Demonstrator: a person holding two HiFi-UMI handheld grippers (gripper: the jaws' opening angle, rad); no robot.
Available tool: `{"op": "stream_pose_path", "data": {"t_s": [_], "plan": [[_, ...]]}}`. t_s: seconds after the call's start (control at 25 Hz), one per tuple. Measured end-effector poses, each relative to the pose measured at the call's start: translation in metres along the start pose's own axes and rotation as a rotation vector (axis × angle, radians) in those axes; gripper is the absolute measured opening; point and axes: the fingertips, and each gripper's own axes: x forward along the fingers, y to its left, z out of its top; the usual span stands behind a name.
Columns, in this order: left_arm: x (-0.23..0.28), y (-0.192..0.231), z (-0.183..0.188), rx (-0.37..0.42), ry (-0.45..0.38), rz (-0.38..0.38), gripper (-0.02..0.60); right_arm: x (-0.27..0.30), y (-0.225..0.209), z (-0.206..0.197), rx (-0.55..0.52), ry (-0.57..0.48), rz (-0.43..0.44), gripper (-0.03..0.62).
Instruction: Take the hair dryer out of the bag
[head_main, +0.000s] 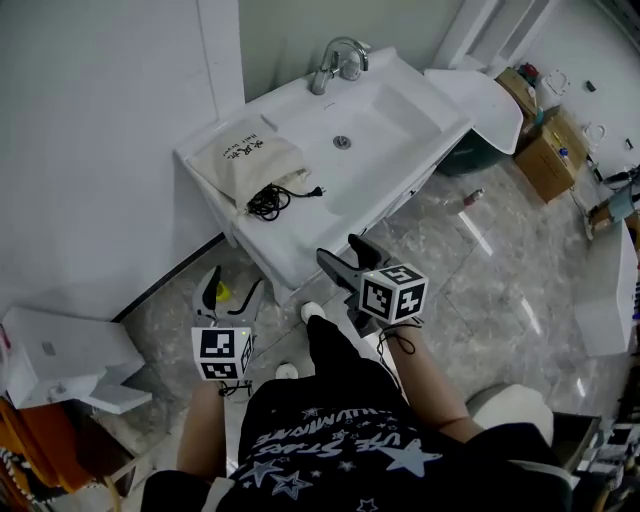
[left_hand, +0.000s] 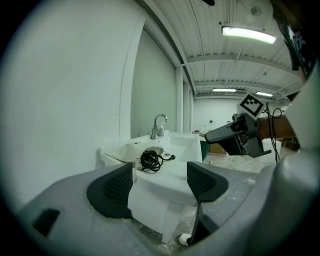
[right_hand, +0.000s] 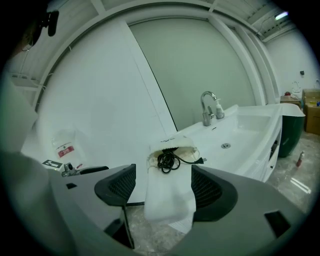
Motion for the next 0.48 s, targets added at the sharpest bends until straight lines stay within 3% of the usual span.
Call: {"op": "stream_pose_path", "data": {"t_s": [0.24,0.48], "plan": [[0.058,0.026,0.018,0.036,0.038,0.114,0.354,0.078,-0.016,0.041,-0.032,0.063,0.157,0.328],[0.12,0.035,0.022,0.103,0.1,0.178,0.346,0.121,-0.044,0.062,-0.034,0.124,0.251,0.325]]}}
